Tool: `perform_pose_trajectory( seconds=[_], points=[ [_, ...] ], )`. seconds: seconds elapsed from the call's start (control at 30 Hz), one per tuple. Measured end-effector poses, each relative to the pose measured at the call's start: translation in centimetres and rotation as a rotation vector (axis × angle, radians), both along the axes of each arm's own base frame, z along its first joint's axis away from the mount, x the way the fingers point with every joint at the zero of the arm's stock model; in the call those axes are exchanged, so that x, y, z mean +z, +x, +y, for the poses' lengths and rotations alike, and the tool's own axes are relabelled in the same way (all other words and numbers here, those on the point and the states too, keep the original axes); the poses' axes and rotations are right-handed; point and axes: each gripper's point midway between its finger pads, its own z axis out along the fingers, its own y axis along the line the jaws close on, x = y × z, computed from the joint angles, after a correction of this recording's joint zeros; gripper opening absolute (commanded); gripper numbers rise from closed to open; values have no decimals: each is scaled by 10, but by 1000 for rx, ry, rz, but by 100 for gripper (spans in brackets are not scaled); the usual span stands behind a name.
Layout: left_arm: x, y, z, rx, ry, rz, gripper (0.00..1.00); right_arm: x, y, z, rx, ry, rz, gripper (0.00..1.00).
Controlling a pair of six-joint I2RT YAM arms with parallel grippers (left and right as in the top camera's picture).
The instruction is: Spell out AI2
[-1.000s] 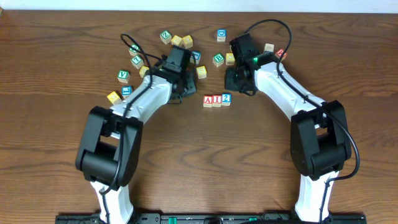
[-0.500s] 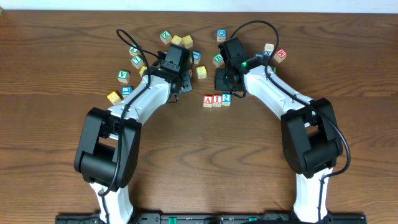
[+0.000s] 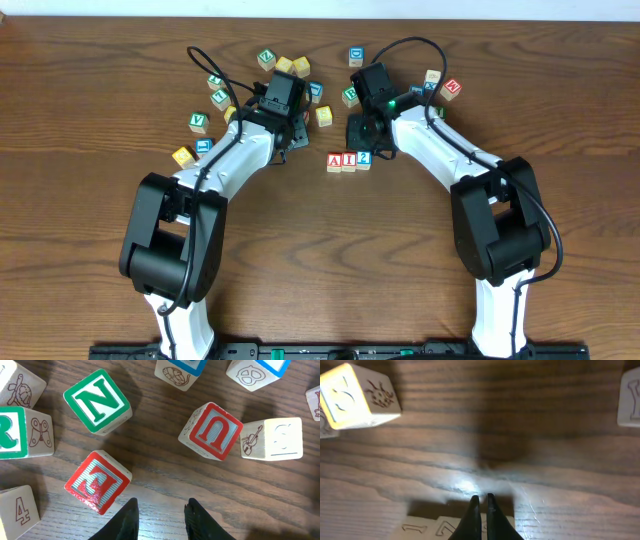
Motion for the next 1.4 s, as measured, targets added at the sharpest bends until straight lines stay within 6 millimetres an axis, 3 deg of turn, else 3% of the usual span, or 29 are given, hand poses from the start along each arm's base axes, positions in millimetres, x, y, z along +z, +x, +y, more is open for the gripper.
perform_pose_trajectory(
  seconds=[0.7, 1.07, 1.2, 1.4],
  points=[
    [0, 0, 1, 3, 5, -2, 31, -3, -14, 8, 34, -15, 34, 1],
    [0, 0, 1, 3, 5, -2, 31, 0, -6, 10, 29, -2, 4, 1],
    [0, 0, 1, 3, 6, -2, 31, -1, -3, 1, 0, 0, 8, 1],
    [0, 0, 1, 3, 6, -2, 31, -6, -9, -27, -62, -34, 74, 1]
  ],
)
